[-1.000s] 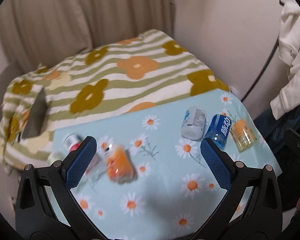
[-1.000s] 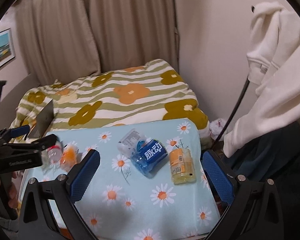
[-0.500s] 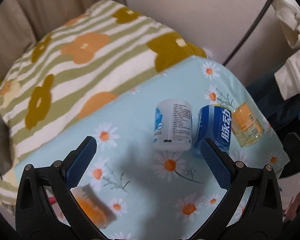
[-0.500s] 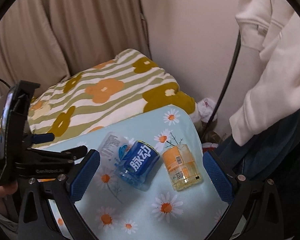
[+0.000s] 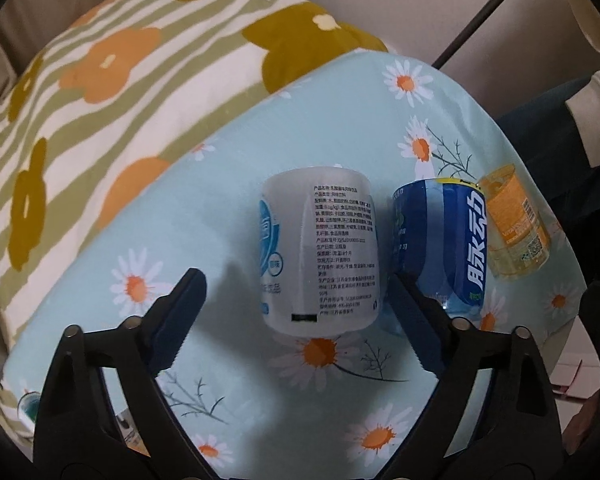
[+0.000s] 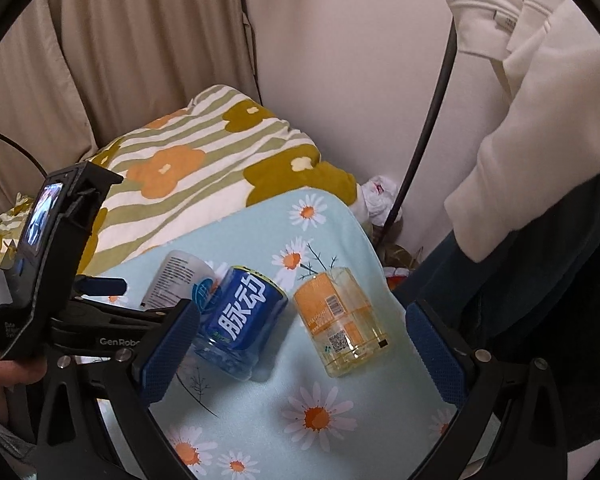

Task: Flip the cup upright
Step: 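Move the left gripper to the white cup and close on it, then lift the white cup off the table with the left gripper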

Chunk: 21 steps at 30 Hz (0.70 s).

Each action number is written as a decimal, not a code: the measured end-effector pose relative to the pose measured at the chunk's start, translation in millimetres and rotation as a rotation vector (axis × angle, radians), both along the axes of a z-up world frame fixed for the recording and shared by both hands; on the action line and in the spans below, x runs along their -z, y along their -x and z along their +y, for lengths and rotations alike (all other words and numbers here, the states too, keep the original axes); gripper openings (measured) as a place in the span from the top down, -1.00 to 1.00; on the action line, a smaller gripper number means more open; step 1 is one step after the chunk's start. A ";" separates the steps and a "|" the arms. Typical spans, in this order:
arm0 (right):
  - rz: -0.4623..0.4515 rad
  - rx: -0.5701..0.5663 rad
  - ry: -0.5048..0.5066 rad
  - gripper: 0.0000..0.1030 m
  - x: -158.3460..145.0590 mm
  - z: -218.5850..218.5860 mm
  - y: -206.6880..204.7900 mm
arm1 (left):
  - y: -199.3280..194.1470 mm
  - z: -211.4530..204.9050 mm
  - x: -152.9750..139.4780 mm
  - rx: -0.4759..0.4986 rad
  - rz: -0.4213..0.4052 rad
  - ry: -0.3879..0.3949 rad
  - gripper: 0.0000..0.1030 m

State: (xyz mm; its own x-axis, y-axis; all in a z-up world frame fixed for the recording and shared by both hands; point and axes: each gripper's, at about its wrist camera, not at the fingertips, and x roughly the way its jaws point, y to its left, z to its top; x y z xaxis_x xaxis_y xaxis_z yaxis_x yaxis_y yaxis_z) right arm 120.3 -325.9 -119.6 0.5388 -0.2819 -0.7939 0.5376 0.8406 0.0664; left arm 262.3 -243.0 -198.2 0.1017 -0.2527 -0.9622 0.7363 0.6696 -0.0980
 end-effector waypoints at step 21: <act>0.010 -0.041 -0.028 -0.99 -2.2 11.0 9.2 | 21.6 37.7 -22.7 -0.088 -0.008 0.044 -0.30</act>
State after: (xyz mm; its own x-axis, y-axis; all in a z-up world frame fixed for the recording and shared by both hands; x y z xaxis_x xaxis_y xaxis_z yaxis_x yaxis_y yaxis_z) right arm 111.1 -314.9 -117.3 0.5416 -0.2375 -0.8064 0.5037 0.8597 0.0850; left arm 240.8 -205.3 -175.6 0.1331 -0.2843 -0.9494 0.6759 0.7267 -0.1229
